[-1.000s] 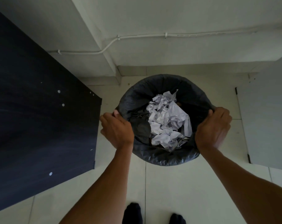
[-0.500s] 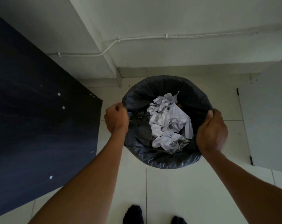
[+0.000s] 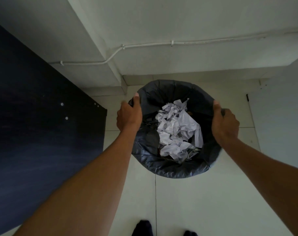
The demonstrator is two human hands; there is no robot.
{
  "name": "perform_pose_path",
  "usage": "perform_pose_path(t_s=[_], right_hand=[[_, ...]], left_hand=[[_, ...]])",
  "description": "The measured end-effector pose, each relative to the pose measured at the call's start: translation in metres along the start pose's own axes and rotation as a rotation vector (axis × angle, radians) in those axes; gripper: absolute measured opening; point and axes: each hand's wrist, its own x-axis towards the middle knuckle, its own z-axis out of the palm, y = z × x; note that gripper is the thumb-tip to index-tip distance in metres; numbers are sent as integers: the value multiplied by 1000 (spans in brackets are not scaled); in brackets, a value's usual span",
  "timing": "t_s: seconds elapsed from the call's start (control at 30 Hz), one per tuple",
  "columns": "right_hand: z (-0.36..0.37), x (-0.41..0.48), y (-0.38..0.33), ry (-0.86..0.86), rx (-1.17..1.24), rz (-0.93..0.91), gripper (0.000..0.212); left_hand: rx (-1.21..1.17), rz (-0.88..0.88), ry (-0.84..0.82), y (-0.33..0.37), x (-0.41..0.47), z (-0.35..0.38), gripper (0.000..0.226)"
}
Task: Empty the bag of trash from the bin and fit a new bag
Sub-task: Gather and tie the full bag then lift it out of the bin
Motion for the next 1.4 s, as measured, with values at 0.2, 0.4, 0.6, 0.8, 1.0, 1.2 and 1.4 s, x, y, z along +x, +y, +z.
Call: perform_pose_path(t_s=[0.2, 0.4, 0.6, 0.8, 1.0, 1.2, 1.4], right_hand=[[6, 6, 8, 84, -13, -332, 36], [10, -6, 8, 281, 34, -552, 24], [8, 12, -11, 256, 174, -219, 50], [4, 31, -3, 101, 41, -320, 42], [0, 12, 10, 431, 74, -529, 27], [-9, -20, 23, 289, 241, -54, 46], [-14, -19, 33, 115, 218, 166, 48]], left_hand=[[-17, 252, 6, -6, 1, 4, 29], [-201, 543, 23, -14, -2, 6, 51], [-159, 513, 25, 0, -7, 7, 9], [-150, 678, 33, -12, -3, 10, 15], [-171, 843, 135, -20, -25, 6, 29], [-291, 490, 215, -45, -47, -2, 35], [-166, 335, 319, -59, -56, -9, 24]])
